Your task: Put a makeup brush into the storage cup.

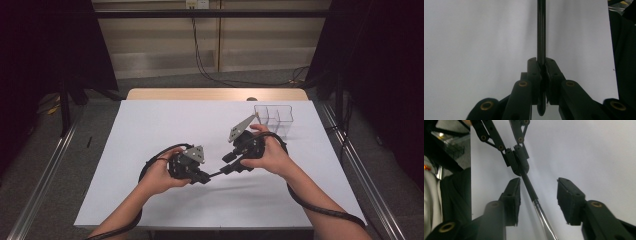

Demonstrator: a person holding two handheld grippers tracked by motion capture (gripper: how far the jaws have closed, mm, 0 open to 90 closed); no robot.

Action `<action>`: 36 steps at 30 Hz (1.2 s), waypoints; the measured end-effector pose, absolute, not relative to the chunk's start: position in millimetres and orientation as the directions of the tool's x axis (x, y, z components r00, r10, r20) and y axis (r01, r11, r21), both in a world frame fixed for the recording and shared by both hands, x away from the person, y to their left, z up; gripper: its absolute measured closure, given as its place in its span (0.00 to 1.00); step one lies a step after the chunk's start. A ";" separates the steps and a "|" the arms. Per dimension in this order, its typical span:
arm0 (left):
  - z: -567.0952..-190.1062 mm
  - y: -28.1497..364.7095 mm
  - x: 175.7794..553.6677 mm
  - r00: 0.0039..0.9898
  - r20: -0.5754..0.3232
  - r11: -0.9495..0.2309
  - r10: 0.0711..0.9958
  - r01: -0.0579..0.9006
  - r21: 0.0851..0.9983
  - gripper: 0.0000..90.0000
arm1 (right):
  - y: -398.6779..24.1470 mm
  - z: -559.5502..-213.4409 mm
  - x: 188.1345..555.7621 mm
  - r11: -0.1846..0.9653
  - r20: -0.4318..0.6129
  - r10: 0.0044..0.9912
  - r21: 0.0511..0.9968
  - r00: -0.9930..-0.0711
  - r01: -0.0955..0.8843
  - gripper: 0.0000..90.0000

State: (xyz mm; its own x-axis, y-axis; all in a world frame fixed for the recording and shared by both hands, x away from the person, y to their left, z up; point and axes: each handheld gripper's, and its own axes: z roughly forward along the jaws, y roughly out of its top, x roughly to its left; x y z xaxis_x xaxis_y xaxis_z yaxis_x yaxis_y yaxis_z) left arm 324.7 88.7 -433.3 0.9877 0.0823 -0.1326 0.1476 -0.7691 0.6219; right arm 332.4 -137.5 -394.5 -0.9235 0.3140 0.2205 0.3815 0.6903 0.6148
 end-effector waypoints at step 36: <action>-446.5 94.3 327.8 0.959 -0.219 -0.575 0.178 0.282 0.768 0.93 | -178.2 -405.7 328.9 0.270 0.340 0.424 0.837 -0.840 0.475 0.15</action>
State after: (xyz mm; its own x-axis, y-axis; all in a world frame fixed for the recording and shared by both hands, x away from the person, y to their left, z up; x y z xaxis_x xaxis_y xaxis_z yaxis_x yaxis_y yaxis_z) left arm 327.8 94.3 -446.5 0.9593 0.1782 -0.2192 0.2823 -0.5747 0.7681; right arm 328.9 -178.2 -405.7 -0.8397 0.4237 0.3397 0.4751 0.2702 0.8374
